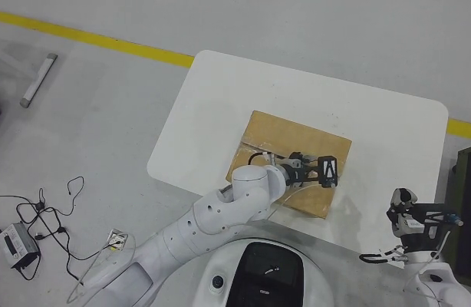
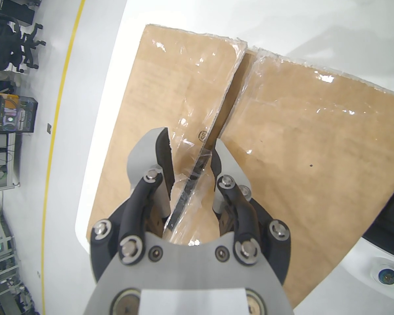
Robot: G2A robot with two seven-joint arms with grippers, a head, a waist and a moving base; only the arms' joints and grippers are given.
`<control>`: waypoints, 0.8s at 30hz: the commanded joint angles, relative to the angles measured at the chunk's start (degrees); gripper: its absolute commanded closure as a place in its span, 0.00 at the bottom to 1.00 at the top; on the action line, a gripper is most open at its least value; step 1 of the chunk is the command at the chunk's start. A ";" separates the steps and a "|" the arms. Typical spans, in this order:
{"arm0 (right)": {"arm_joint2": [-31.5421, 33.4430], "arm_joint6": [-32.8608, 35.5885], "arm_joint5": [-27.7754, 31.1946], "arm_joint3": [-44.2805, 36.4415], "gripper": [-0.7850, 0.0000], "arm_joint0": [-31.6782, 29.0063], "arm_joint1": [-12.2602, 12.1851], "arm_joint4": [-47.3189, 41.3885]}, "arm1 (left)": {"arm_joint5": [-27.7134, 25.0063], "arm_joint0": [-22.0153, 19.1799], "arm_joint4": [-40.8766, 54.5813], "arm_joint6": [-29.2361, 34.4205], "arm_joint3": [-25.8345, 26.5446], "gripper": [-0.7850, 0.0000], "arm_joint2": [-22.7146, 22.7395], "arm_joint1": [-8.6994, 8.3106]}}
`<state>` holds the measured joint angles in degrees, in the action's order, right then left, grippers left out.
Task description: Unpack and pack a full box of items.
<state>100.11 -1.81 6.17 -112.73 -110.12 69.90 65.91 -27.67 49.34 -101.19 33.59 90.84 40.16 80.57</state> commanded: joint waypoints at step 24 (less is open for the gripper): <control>0.20 0.63 0.54 -0.06 1.00 0.77 0.44 -1.93 | -0.49 3.80 -0.99 -0.25 5.87 1.00 5.96 -0.33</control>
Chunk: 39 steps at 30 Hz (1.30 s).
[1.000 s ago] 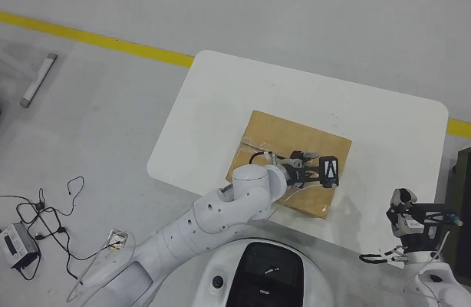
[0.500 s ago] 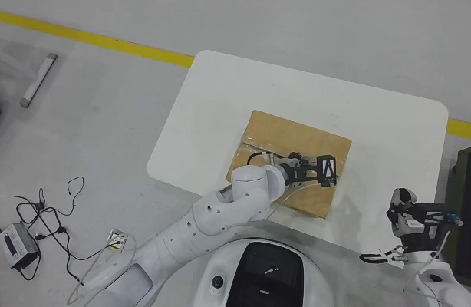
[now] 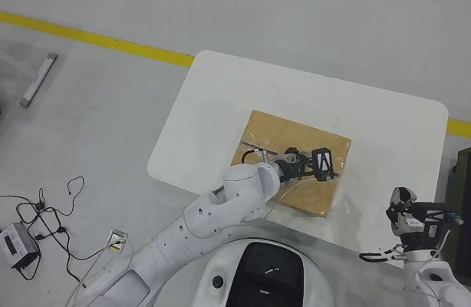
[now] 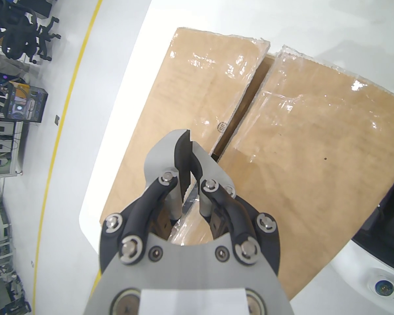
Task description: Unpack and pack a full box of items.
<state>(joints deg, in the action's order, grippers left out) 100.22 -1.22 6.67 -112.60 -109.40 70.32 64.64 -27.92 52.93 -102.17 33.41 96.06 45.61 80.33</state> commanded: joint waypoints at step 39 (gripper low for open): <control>-0.12 1.71 0.89 -3.71 1.00 -0.82 0.59 -1.48 | -18.89 3.78 -4.75 -7.96 10.75 1.00 27.00 -6.23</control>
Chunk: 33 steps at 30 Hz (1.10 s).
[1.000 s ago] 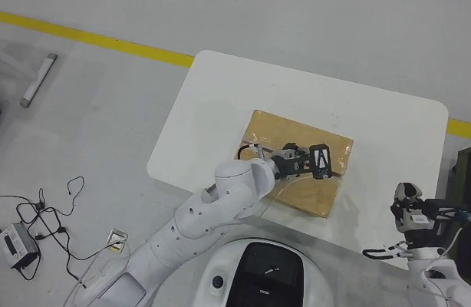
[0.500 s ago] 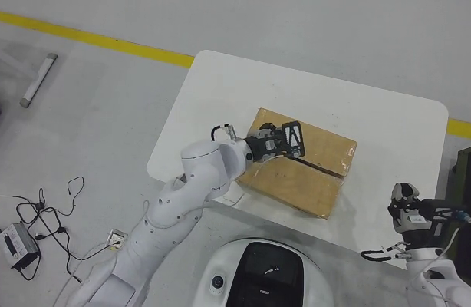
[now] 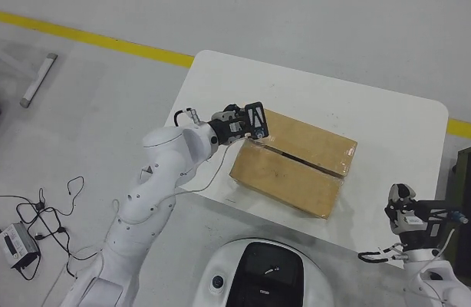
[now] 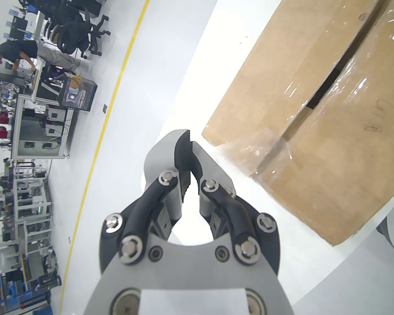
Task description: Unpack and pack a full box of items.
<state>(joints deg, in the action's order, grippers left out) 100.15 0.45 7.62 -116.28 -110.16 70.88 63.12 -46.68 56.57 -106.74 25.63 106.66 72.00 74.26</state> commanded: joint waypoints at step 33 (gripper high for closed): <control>-0.30 0.50 -0.75 0.11 1.00 -0.03 0.44 0.86 | 2.86 2.37 -7.45 -4.54 -5.63 1.00 11.70 -3.70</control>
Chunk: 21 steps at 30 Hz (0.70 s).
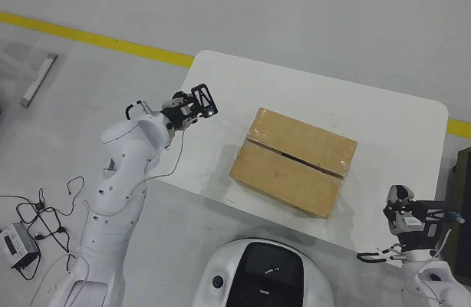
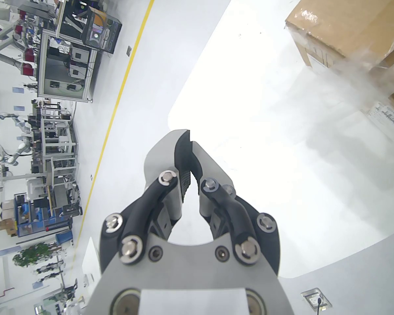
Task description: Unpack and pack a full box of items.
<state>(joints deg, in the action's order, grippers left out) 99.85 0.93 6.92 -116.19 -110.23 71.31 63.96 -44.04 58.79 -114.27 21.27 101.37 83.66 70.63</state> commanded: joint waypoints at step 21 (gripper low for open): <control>-0.04 -0.12 -0.24 -0.59 1.00 -0.95 0.28 0.51 | 6.98 3.25 3.61 4.09 -5.49 0.00 2.36 -0.72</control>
<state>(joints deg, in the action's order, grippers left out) 99.83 0.86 6.69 -116.77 -111.13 71.57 64.44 -38.19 61.62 -111.09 24.89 95.97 85.50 69.94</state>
